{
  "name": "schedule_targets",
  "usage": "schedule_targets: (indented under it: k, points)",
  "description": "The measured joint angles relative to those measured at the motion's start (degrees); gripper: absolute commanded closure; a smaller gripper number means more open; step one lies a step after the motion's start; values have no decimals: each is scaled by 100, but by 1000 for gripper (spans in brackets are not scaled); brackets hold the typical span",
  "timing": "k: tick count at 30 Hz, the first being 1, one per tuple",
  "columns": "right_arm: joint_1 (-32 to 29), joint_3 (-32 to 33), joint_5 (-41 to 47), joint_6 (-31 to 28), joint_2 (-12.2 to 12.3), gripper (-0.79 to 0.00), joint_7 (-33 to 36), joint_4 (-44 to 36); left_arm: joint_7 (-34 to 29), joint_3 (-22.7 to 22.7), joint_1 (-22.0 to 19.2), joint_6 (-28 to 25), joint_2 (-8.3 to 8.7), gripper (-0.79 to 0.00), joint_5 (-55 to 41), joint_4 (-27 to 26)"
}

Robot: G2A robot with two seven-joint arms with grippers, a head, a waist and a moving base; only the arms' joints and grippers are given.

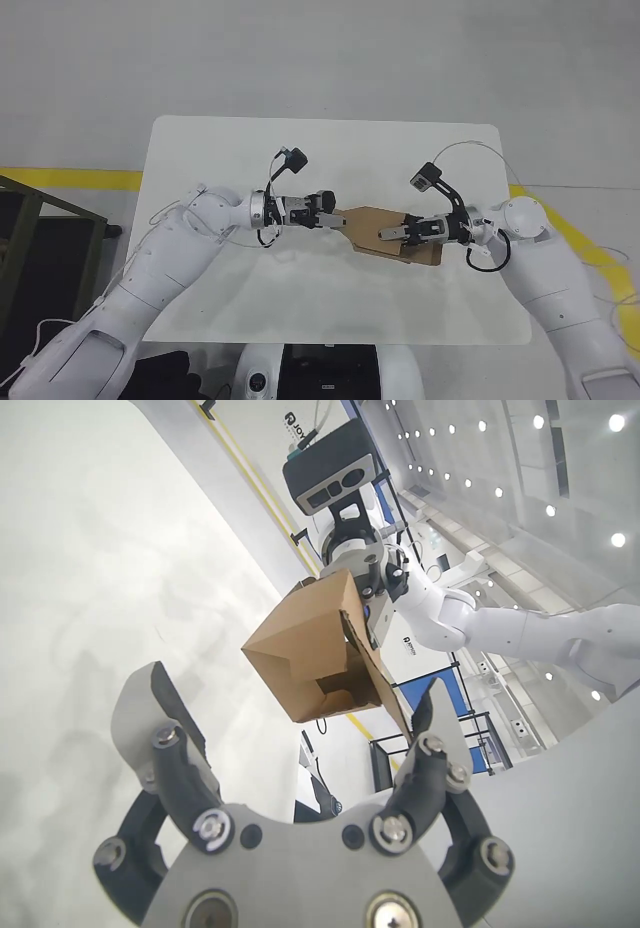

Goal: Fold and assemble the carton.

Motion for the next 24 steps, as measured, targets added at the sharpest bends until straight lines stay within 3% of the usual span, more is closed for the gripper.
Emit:
schedule_targets:
  k: [24]
  points:
    - [-93, 84, 251, 17, -6, 0, 104, -465, 149, 78, -18, -152, -138, -785, -218, 271]
